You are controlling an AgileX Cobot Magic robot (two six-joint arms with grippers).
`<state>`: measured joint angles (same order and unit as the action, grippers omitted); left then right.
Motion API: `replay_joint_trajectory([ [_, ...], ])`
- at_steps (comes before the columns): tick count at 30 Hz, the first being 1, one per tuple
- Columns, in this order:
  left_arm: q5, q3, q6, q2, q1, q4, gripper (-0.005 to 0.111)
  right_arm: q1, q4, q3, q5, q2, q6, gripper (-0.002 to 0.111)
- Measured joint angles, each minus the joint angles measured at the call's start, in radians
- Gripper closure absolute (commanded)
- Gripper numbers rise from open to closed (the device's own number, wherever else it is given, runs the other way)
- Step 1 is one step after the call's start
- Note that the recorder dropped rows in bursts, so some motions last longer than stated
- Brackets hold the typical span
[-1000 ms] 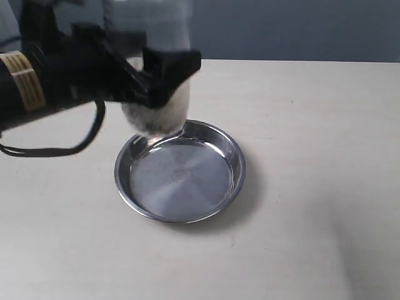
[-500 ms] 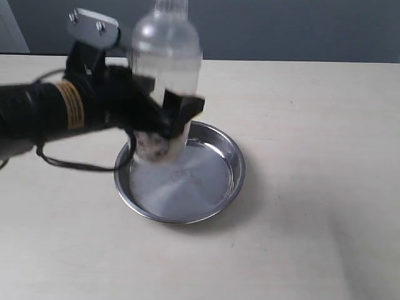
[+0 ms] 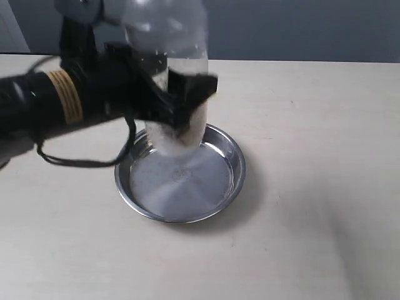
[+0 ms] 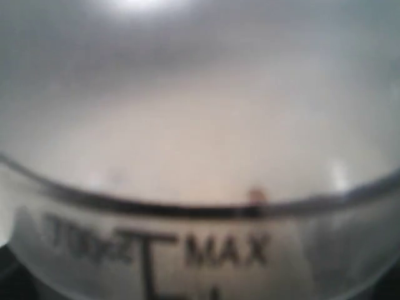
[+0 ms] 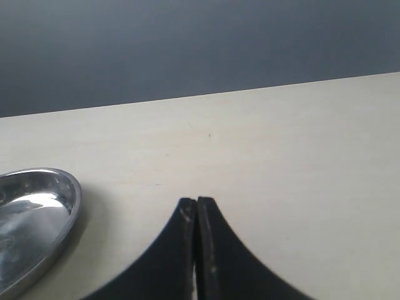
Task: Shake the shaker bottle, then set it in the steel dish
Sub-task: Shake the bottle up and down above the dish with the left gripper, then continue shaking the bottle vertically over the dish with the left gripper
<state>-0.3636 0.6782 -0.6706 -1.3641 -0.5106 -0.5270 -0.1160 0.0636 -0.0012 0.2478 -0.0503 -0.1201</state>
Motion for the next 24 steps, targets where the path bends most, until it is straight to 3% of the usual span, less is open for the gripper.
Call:
replay_joint_trajectory([
  [4,0.109,-0.004,0.0,-0.002,0.009,-0.037,0.106,0.0,0.0,0.0,0.0,0.0,0.0,0.109],
  [8,0.033,0.062,0.0,0.113,0.01,-0.046,0.106,0.0,0.0,0.0,0.0,0.0,0.0,0.109],
  [11,-0.007,-0.021,0.002,0.044,0.013,-0.028,0.106,0.0,0.0,0.0,0.0,0.0,0.0,0.109],
  [15,0.053,-0.106,-0.021,-0.06,0.021,-0.026,0.106,0.0,0.0,0.0,0.002,0.0,0.0,0.109],
  [18,-0.031,-0.071,-0.035,-0.007,-0.003,-0.071,0.106,0.0,0.0,0.0,0.002,0.0,0.0,0.109],
  [20,0.012,-0.031,0.003,0.023,-0.012,-0.07,0.106,0.0,0.0,0.0,0.002,0.0,0.0,0.109],
  [22,0.08,-0.013,0.128,0.03,0.043,0.047,0.106,0.0,0.0,0.0,0.002,0.0,0.0,0.109],
  [24,0.135,-0.021,0.19,0.026,0.152,0.267,0.106,0.0,0.0,0.0,0.002,0.0,0.0,0.109],
])
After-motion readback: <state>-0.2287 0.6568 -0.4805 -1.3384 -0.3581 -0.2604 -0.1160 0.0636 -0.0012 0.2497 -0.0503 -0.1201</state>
